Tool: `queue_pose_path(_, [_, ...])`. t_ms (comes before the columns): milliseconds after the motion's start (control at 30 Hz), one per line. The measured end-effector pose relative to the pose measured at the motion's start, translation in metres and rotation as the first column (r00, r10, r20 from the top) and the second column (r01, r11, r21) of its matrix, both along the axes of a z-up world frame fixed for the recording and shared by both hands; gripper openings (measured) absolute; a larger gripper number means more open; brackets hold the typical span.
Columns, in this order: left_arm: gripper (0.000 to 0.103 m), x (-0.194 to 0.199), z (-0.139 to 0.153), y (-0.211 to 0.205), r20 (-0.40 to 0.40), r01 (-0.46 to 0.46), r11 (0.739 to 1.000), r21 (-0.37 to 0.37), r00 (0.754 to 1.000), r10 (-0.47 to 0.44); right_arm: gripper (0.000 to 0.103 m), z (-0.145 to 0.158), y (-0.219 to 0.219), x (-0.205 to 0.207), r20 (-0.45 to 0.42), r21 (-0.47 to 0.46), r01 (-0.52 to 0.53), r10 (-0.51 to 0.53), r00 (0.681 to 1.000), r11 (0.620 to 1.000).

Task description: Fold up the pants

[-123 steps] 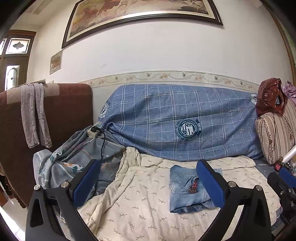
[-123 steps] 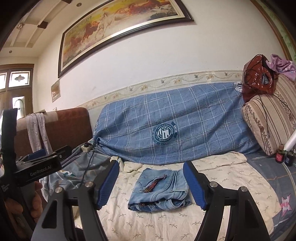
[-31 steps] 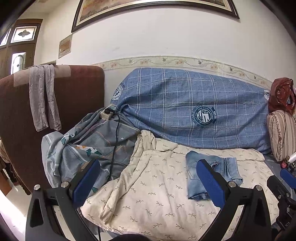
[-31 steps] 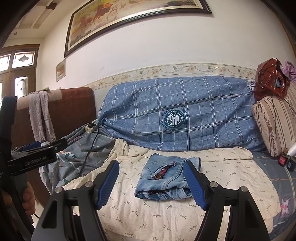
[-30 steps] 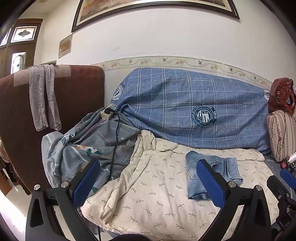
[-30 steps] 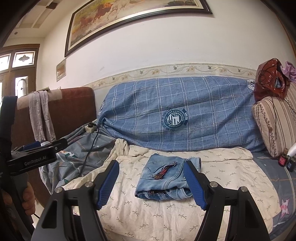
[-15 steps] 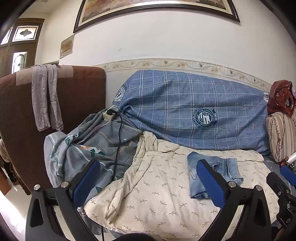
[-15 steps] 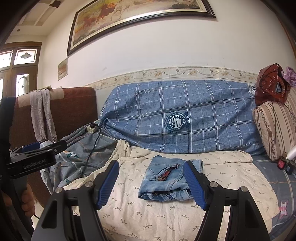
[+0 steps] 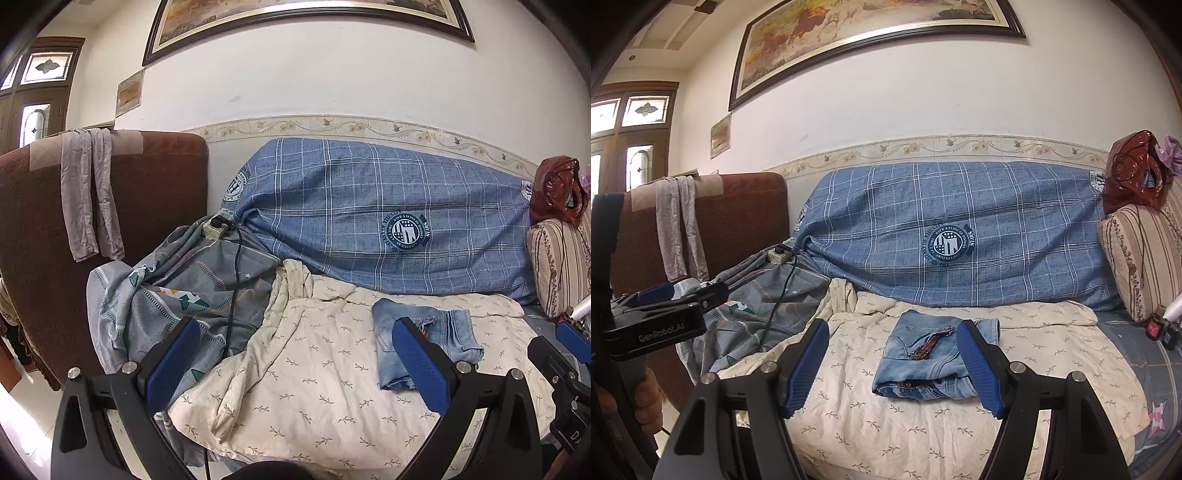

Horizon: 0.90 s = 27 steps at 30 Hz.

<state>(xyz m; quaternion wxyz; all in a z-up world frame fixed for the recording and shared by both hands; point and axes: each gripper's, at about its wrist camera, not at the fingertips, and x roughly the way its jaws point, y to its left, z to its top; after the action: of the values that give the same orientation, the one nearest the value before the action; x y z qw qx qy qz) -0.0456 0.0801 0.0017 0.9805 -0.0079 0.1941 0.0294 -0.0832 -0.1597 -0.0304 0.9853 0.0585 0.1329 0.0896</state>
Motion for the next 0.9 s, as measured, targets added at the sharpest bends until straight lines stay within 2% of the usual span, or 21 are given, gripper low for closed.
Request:
queue_pose_path(300, [0.103,0.000,-0.004,-0.004,-0.011,0.016,1.000,0.012,1.000,-0.016,0.074,-0.005,-0.003,0.003,-0.017,0.000,0.013,-0.013,1.000,1.000])
queue_pose_path(500, [0.103,0.008,-0.017,-0.009,-0.060,0.050,0.999,0.007,0.997,-0.050,0.074,-0.014,-0.012,0.009,-0.049,0.004,0.045,-0.045,0.998,0.999])
queue_pose_path(767, [0.103,0.040,-0.056,-0.024,-0.215,0.110,0.994,-0.019,0.970,-0.111,0.074,-0.043,-0.043,0.033,-0.131,-0.009,0.111,-0.111,0.985,0.994])
queue_pose_path(900, [0.103,0.069,-0.080,-0.039,-0.270,0.199,0.977,-0.070,0.940,-0.211,0.074,-0.067,-0.074,0.059,-0.199,-0.003,0.152,-0.150,0.968,0.988])
